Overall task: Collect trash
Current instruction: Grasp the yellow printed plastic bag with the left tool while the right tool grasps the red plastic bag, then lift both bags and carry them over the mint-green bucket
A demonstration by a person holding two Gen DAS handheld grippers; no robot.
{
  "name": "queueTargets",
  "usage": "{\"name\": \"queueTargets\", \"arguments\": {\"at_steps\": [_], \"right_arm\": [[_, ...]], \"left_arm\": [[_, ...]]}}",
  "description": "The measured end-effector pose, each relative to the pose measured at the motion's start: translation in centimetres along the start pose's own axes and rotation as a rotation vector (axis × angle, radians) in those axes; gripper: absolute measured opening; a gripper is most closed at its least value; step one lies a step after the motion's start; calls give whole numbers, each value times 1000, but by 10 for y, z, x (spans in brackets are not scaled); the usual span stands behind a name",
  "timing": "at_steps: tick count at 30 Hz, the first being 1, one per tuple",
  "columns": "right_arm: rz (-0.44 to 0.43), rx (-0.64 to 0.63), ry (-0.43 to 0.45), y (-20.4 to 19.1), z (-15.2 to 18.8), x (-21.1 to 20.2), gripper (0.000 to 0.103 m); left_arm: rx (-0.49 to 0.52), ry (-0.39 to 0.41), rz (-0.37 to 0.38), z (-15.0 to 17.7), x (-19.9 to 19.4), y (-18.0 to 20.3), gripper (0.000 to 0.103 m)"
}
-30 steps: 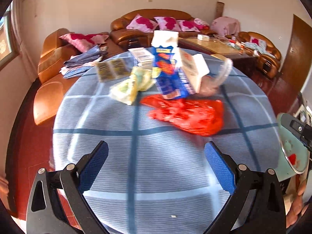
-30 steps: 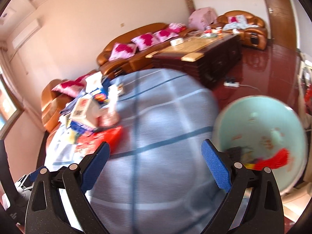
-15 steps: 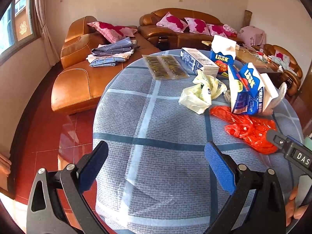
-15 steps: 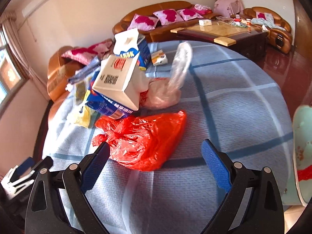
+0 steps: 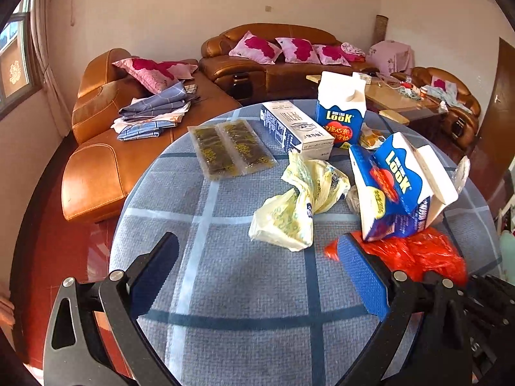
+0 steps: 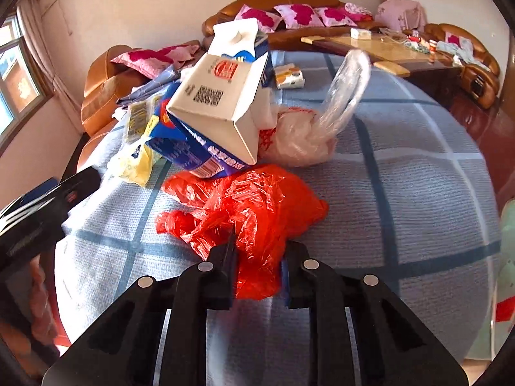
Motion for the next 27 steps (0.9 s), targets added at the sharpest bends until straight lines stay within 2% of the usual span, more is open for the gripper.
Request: {"name": "queueTargets", "arguments": {"at_steps": [2, 7, 9, 10, 12, 13, 19, 27], "right_arm": [[14, 3, 28, 11, -1, -12, 19], [21, 17, 48, 41, 4, -36, 19], [31, 20, 61, 51, 6, -44, 19], [37, 24, 67, 57, 8, -48, 19], [58, 39, 81, 72, 10, -57, 19], [69, 49, 88, 81, 11, -61, 19], [136, 101, 129, 123, 13, -80, 19], [165, 128, 167, 155, 26, -104, 19]], "left_arm": [[17, -25, -22, -4, 15, 3, 97], [15, -83, -8, -2, 43, 13, 94], [19, -95, -2, -1, 49, 17, 76], [17, -109, 9, 1, 54, 19, 73], [-2, -127, 24, 4, 60, 21, 55], [-10, -138, 34, 6, 63, 23, 50], [-11, -90, 32, 4, 47, 26, 47], [-66, -17, 51, 18, -14, 23, 47]]}}
Point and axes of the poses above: each gripper's, at about its wrist camera, not at the fingertips, and x roughly the way its jaws point, y to its right, z to its underside, the point moved 9 cm from there along x, roughly the way its jaws point, and after that the axes turned 11 degrees about z, right-handed, at the moved point
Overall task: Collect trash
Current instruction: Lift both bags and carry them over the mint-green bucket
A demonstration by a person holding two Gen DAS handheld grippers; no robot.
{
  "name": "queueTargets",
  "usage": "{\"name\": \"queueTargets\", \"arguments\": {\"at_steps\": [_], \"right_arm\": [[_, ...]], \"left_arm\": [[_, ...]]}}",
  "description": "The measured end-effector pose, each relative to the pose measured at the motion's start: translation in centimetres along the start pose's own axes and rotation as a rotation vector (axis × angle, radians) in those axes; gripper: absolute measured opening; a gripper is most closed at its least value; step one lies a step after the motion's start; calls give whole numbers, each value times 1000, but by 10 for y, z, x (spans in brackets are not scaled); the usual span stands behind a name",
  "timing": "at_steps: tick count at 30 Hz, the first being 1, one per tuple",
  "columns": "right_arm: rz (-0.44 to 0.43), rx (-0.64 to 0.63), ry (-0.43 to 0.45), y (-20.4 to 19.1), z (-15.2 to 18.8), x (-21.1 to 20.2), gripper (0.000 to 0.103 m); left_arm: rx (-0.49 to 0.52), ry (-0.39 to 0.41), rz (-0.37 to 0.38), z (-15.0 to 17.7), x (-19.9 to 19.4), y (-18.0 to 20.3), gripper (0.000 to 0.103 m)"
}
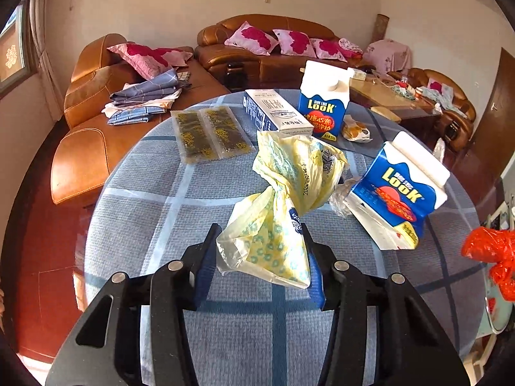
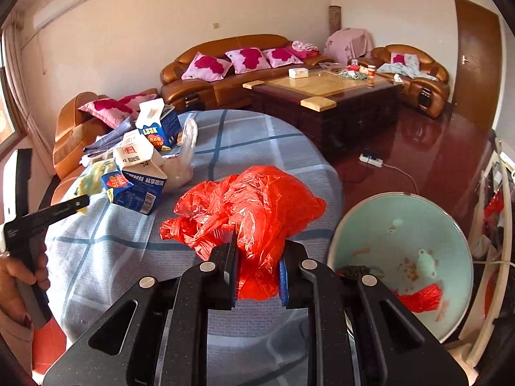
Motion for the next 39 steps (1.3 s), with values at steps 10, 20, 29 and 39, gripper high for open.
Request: {"name": "queueTargets", "arguments": {"at_steps": [10, 20, 29, 39], "right_arm": [[21, 25, 36, 36, 4, -24, 19], [76, 86, 79, 98, 10, -53, 19], [136, 147, 82, 149, 18, -57, 19], [200, 179, 41, 186, 34, -35, 19]], "left_arm": [[44, 97, 68, 11, -64, 51, 47], [159, 82, 150, 23, -72, 133, 47], [267, 42, 231, 42, -66, 208, 48], [370, 11, 282, 61, -56, 280, 48]]}}
Point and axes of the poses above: each gripper's, at about its wrist camera, not at the fingertips, and x roughly the way its jaws point, y to its right, z to its underside, the point moved 9 cm from there along x, roughly the way its jaws point, and after that the axes turned 11 degrees about z, right-handed, at the moved point
